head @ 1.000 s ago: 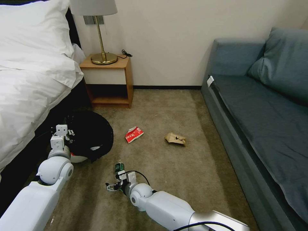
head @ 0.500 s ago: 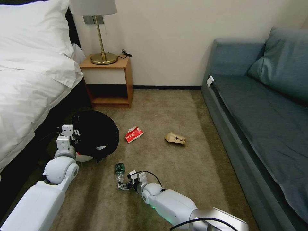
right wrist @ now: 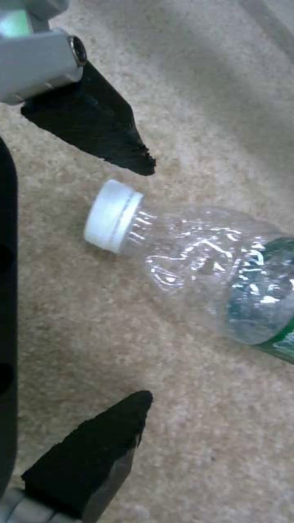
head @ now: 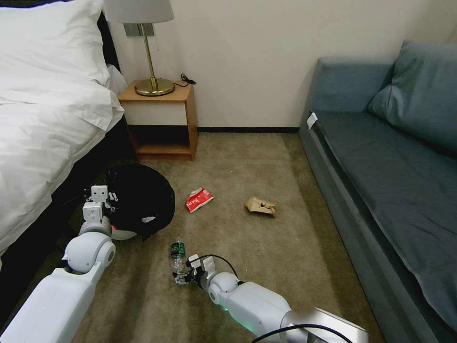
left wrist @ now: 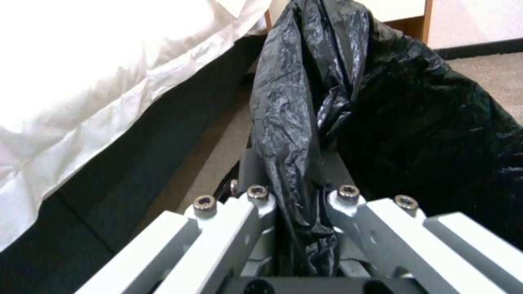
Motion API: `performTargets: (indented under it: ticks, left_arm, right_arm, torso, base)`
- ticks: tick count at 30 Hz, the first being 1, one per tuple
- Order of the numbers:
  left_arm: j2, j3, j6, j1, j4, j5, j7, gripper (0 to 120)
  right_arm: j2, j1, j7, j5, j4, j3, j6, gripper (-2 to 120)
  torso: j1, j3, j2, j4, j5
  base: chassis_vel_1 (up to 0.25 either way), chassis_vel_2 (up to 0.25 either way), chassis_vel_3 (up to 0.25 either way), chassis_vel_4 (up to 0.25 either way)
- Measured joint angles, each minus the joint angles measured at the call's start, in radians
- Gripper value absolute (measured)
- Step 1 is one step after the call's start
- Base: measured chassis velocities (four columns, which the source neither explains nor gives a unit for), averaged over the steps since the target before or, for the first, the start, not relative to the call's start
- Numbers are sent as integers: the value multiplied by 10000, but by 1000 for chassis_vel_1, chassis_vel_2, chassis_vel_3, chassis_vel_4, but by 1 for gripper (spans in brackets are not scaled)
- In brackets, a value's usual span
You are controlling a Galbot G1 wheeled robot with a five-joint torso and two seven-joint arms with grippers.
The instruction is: Pick up the trash bin, then pick up the garbage on the floor and place it into the trash bin.
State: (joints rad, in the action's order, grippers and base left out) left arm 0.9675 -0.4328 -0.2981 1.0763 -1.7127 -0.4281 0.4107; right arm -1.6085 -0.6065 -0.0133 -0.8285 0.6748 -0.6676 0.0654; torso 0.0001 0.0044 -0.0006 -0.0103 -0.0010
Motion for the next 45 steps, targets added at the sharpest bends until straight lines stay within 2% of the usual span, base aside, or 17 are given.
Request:
performTargets:
  ticks: [18,27,30,34,36,37,39,40,42,45]
  left_arm:
    - [334,324,45,-412,307,23,22,6]
    - [337,351,46,-486,327,3,39,6]
    - [395,300,54,-478,335,4,45,6]
    - [423,294,60,-448,335,14,46,6]
    - [437,294,61,-433,325,17,53,6]
    - [437,294,61,-433,325,17,53,6]
    - [443,299,62,-432,294,22,72,6]
    - [443,299,62,-432,294,22,72,6]
    - [451,314,61,-432,256,23,95,6]
    - [452,340,61,-439,222,23,116,6]
  right_arm:
    - [3,25,-693,-84,-90,-186,-175,100]
    - [4,43,-903,-119,-131,-233,-186,97]
    - [3,26,-1138,-187,-135,-338,-172,76]
    - [4,6,-1209,-200,-186,-356,-169,68]
    - [3,8,-1294,-192,-271,-342,-169,57]
    - [3,8,-1294,-192,-271,-342,-169,57]
    - [3,25,-1322,-172,-334,-286,-172,46]
    - [3,25,-1322,-172,-334,-286,-172,46]
    - [4,48,-1339,-144,-375,-226,-196,36]
    - [3,73,-1347,-119,-384,-206,-206,30]
  torso:
    - [0,1,0,-2,0]
    - [0,1,0,-1,0]
    - [0,0,0,-1,0]
    - [0,1,0,-1,0]
    - [0,0,0,-1,0]
    - [0,0,0,-1,0]
    - [0,1,0,-1,-1]
    - [0,1,0,-1,-1]
    - [0,0,0,-1,-3]
    - [0,1,0,-1,-3]
  base:
    - [0,0,0,0]
    - [0,0,0,0]
    - [0,0,0,0]
    - [0,0,0,0]
    - [0,0,0,0]
    - [0,0,0,0]
    - [0,0,0,0]
    - [0,0,0,0]
    - [0,0,0,0]
    - [0,0,0,0]
